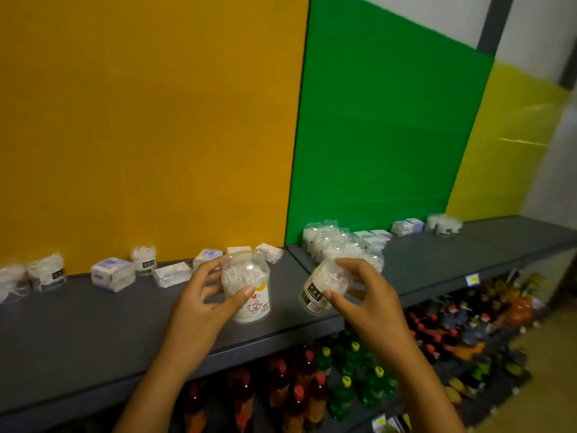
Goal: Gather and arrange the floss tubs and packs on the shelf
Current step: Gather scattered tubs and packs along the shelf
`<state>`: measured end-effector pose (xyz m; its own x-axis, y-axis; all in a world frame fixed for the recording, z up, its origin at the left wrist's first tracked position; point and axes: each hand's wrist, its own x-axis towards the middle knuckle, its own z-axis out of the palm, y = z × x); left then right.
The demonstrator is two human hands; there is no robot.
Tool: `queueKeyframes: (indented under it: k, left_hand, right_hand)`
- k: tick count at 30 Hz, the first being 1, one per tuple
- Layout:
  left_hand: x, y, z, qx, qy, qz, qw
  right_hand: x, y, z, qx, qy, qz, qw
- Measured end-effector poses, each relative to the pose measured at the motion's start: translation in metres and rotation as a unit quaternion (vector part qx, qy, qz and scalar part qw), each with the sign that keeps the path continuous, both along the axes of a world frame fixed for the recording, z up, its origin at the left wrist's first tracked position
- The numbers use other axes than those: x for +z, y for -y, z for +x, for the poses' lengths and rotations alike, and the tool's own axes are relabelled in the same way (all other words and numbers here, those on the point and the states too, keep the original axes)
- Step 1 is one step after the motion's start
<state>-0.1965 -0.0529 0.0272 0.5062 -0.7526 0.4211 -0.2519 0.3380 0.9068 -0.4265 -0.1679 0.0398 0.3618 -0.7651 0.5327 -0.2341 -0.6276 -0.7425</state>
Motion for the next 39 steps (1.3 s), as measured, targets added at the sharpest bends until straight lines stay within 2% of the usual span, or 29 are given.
queueKeyframes:
  k: [7, 17, 30, 39]
  left_hand:
    - [-0.004, 0.047, -0.073, -0.028, 0.010, 0.012, 0.999]
    - [-0.004, 0.127, -0.116, -0.039, 0.020, 0.022, 0.999]
    - [-0.028, 0.243, -0.118, 0.006, -0.030, 0.038, 0.999]
    - [-0.058, 0.280, -0.126, 0.014, -0.054, 0.082, 0.995]
  right_hand:
    - [0.002, 0.035, -0.081, -0.043, -0.048, -0.024, 0.998]
    - [0.001, 0.108, -0.129, -0.055, -0.076, -0.047, 0.994]
    - [0.012, 0.251, -0.098, 0.024, -0.104, -0.069, 0.992]
    - [0.007, 0.296, -0.088, 0.076, -0.065, -0.070, 0.992]
